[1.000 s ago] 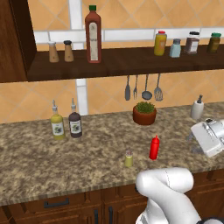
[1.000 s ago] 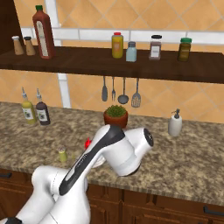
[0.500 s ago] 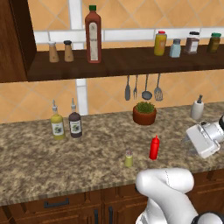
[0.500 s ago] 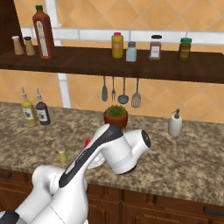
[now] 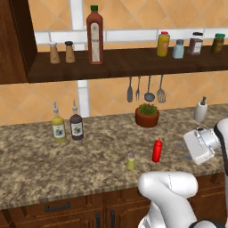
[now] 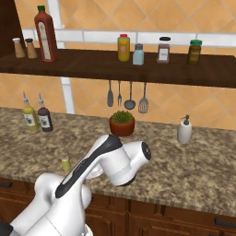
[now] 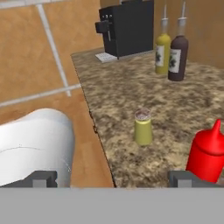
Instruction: Put the shaker and condiment bottle from the counter next to their counterparts in the cabinet.
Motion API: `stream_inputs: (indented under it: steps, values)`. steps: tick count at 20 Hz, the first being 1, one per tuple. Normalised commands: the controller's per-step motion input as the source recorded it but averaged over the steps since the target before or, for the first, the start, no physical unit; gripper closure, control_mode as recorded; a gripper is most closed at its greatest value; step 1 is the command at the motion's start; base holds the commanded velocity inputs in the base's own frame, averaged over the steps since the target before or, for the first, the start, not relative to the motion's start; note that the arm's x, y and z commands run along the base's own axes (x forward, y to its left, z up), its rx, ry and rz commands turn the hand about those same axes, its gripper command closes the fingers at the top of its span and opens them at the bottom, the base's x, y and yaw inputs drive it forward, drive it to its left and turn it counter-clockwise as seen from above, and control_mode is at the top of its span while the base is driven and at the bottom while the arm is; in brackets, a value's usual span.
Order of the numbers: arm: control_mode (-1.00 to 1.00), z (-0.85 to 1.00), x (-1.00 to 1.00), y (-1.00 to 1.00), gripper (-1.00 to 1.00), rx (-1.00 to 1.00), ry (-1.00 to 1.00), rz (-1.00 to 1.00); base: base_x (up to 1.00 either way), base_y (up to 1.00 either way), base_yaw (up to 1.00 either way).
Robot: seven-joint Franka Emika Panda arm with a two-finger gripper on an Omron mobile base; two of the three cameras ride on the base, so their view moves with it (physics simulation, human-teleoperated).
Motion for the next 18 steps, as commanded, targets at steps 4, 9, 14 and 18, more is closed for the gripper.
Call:
stream_inputs:
  steps: [4,9,14,18]
  values:
    - [-1.0,-0.01,0.51,0.0,-1.0,0.01,0.0,0.0,0.0,0.0,0.0]
    - [-1.0,-0.05,0.15,0.0,-1.0,0.0,0.0,0.01,0.0,0.0,0.0]
    - [-1.0,-0.22,0.11,0.0,-1.0,0.0,0.0,0.02,0.0,0.0,0.0]
    - [-1.0,-0.2,0.17,0.0,-1.0,0.0,0.0,0.01,0.0,0.0,0.0]
